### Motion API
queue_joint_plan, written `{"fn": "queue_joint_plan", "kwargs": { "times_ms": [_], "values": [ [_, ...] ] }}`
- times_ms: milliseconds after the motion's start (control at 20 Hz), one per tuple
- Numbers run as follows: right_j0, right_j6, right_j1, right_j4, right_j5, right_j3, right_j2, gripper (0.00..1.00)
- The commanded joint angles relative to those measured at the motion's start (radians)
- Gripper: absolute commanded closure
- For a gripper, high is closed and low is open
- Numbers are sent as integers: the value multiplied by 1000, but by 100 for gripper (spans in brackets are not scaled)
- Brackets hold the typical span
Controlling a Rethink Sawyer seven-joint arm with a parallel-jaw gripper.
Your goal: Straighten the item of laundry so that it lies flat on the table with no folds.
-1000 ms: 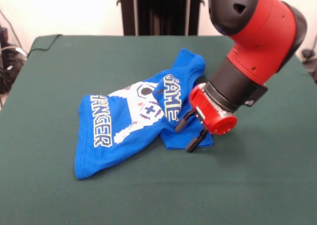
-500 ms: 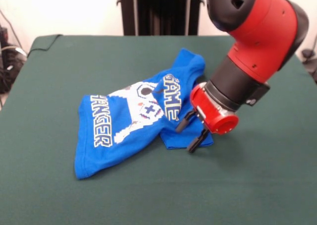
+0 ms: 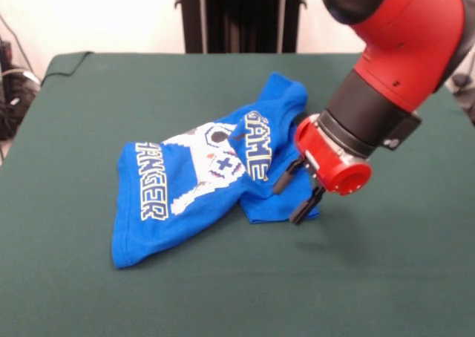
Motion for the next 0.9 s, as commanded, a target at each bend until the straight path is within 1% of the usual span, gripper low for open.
{"fn": "queue_joint_plan", "kwargs": {
  "times_ms": [50, 500, 700, 900],
  "values": [
    [15, 1, 26, 72, 90, -11, 149, 0],
    [40, 90, 91, 82, 49, -27, 110, 0],
    [41, 94, 105, 82, 45, -33, 99, 0],
    [40, 86, 116, 84, 67, -38, 93, 0]
  ]
}}
